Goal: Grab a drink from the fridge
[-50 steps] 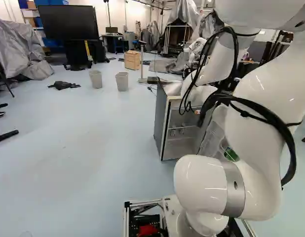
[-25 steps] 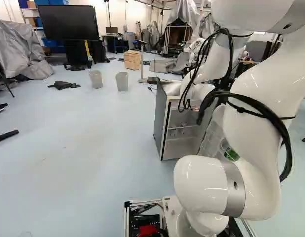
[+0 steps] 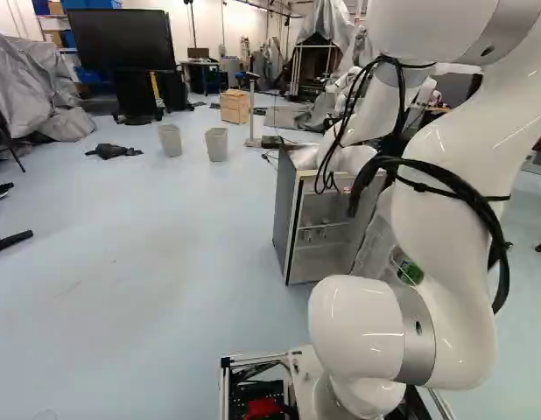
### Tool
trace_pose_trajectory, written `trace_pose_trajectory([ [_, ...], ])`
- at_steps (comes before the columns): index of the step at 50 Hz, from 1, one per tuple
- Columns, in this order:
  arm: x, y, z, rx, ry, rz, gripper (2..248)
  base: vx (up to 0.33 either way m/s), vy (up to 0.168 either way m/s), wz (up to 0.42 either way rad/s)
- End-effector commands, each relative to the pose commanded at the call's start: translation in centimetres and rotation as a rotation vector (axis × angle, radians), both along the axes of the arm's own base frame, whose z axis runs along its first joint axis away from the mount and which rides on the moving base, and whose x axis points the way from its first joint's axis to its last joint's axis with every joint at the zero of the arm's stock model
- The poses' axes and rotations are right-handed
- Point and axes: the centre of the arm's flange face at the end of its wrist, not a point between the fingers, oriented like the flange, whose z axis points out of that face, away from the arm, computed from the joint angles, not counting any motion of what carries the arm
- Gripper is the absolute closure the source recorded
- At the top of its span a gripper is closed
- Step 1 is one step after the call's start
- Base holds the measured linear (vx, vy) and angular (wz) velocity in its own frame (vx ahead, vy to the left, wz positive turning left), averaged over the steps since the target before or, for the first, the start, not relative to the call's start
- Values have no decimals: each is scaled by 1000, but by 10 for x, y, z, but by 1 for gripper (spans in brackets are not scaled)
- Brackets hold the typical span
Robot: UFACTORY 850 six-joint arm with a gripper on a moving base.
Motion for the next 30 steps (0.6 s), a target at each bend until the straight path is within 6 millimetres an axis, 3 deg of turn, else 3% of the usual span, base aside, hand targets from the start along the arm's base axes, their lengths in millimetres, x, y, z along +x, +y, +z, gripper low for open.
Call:
trace_pose_trajectory([
  [14,16,-2,-4,4,21,4,156,0,0,0],
  [30,18,-3,-5,6,29,5,156,0,0,0],
])
